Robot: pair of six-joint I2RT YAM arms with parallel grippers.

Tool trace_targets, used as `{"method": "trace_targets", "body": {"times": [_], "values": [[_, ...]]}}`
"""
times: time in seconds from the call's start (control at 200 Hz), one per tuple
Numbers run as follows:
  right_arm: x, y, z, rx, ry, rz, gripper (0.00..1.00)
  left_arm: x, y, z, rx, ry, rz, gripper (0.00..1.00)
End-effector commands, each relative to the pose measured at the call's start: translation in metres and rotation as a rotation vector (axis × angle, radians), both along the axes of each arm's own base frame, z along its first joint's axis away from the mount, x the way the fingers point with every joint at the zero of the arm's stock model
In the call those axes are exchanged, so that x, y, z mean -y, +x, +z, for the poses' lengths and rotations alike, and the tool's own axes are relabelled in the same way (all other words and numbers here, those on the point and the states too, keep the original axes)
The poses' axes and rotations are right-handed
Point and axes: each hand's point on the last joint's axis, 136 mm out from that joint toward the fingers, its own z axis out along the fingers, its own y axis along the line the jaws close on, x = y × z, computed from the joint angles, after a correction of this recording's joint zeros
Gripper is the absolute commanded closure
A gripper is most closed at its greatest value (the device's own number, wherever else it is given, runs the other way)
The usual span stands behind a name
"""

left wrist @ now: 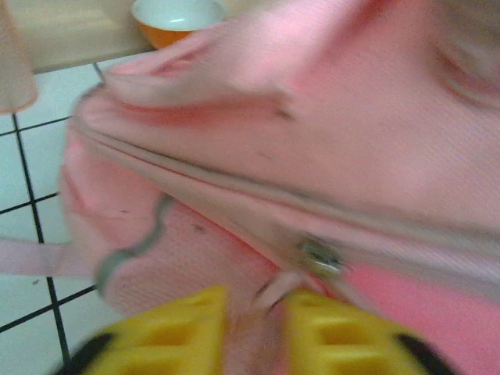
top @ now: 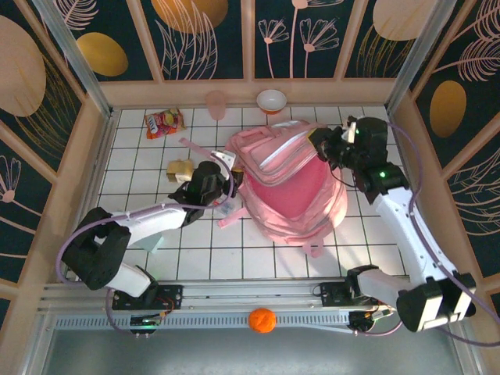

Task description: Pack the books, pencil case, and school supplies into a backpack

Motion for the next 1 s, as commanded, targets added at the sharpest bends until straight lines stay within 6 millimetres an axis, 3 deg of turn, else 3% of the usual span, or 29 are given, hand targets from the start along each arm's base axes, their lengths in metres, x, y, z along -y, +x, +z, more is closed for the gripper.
{"method": "trace_targets", "body": {"times": [0.0, 0.13, 0.29, 0.485, 0.586, 0.791, 0.916, 0.996], "values": [[0.019, -0.005, 0.08, 0.311, 0.113, -0.122, 1.0, -0.002, 0.014, 0.025, -0.002, -0.023, 0.04, 0.54], [0.029, -0.006, 0.058, 0.282, 0.092, -0.221, 1.0, -0.016, 0.013, 0.034, -0.073, -0.056, 0.134, 0.44], [0.025, -0.018, 0.028, 0.221, 0.071, -0.294, 1.0, -0.039, 0.003, 0.023, -0.212, -0.121, 0.239, 0.34], [0.008, -0.03, -0.016, 0.105, 0.04, -0.314, 0.98, -0.067, -0.005, 0.016, -0.333, -0.269, 0.364, 0.29], [-0.011, -0.035, -0.036, 0.053, 0.038, -0.282, 0.95, -0.081, -0.005, 0.018, -0.355, -0.327, 0.417, 0.27], [-0.037, -0.041, -0.055, 0.001, 0.004, -0.267, 0.9, -0.099, -0.008, 0.01, -0.446, -0.373, 0.471, 0.25], [-0.05, -0.048, -0.066, -0.032, -0.019, -0.247, 0.82, -0.11, -0.012, 0.009, -0.48, -0.397, 0.52, 0.25], [-0.049, -0.053, -0.079, -0.077, -0.074, -0.238, 0.64, -0.118, -0.015, 0.01, -0.498, -0.438, 0.556, 0.25]]}}
